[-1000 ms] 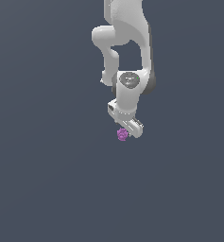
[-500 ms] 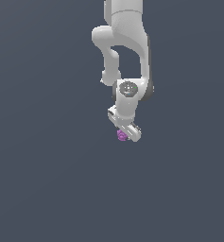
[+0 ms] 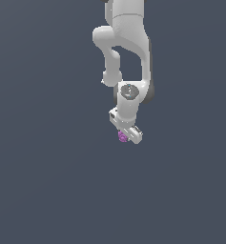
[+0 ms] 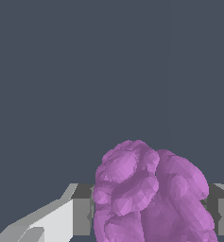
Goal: Pick up the object and move it to a goal position.
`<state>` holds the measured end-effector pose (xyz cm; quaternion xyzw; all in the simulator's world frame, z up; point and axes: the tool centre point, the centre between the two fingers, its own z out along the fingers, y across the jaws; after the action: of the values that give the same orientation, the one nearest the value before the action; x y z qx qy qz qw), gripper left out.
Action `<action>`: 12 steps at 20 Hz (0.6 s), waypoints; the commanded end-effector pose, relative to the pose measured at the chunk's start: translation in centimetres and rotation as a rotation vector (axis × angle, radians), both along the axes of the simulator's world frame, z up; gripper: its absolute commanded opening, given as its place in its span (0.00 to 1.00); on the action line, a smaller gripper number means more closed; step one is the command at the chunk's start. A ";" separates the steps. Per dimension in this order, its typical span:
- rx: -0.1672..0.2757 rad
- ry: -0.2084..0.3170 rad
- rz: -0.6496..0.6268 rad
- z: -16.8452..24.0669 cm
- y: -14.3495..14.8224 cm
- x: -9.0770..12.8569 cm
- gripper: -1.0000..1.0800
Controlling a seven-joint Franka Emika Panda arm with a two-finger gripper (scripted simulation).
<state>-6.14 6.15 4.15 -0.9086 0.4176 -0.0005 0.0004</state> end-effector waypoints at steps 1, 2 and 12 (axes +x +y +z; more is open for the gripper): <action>0.000 0.001 0.000 -0.1 0.0 0.0 0.00; 0.000 0.001 0.000 -0.1 0.0 0.0 0.00; 0.014 -0.040 0.018 0.7 0.1 1.5 0.00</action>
<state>-5.15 6.23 4.62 -0.9112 0.4118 -0.0106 0.0103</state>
